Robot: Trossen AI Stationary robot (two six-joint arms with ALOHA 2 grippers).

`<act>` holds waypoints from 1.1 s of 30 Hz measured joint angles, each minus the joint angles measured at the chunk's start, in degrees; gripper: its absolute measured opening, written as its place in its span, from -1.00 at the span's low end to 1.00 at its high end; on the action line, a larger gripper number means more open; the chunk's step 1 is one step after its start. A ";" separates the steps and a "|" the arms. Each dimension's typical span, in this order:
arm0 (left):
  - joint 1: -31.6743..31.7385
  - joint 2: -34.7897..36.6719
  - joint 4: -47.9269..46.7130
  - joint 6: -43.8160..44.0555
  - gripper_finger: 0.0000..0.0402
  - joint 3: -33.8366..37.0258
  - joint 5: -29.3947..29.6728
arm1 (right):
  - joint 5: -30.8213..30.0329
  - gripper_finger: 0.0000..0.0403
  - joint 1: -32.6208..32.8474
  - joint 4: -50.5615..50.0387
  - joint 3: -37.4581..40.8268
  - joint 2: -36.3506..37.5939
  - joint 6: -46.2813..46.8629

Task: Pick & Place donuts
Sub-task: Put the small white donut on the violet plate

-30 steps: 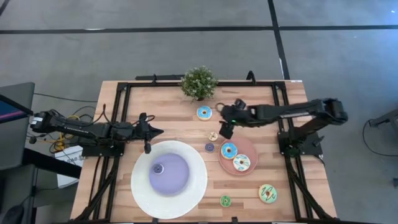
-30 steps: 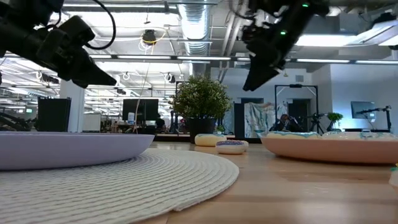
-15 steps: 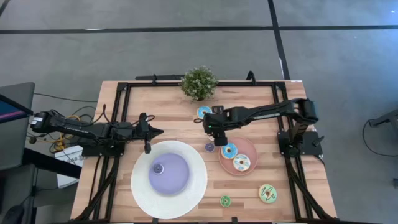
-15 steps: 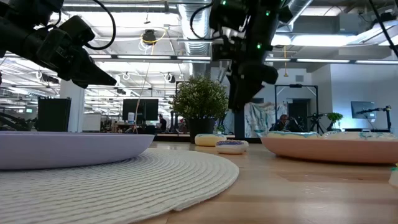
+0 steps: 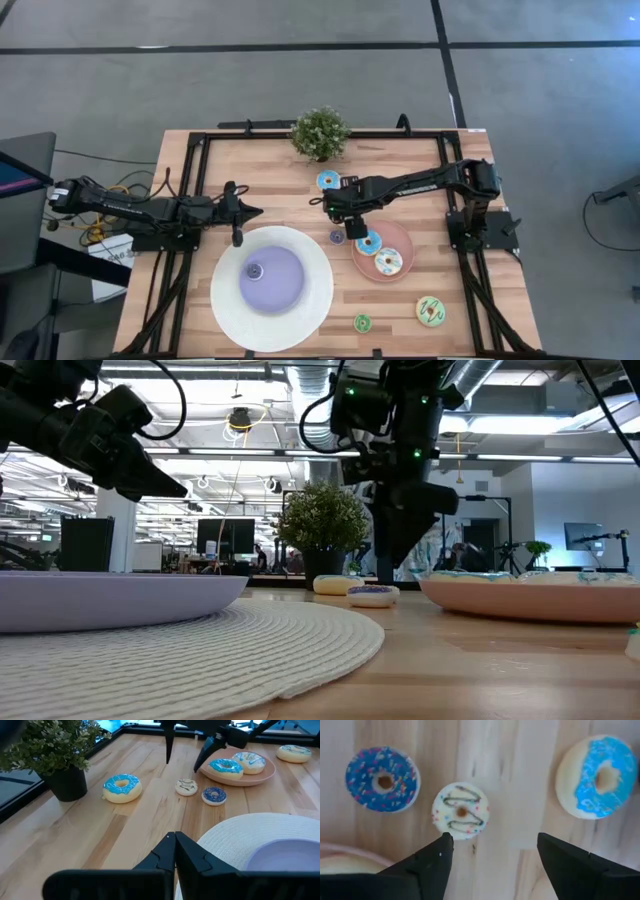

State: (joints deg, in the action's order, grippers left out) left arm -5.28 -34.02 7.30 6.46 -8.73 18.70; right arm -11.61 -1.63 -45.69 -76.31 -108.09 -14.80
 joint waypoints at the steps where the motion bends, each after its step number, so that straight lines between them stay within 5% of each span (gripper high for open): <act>1: 0.00 0.00 0.03 0.00 -1.00 0.00 -0.02 | 0.84 0.40 0.00 0.41 0.00 0.00 -0.11; 33: 0.00 0.00 -0.06 0.88 -1.00 0.00 -0.55 | 9.38 0.40 -1.77 1.30 0.25 0.00 0.15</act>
State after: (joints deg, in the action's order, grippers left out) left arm -5.28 -34.02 7.25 7.33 -8.73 18.15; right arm -2.23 -3.40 -44.39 -76.06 -108.09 -14.64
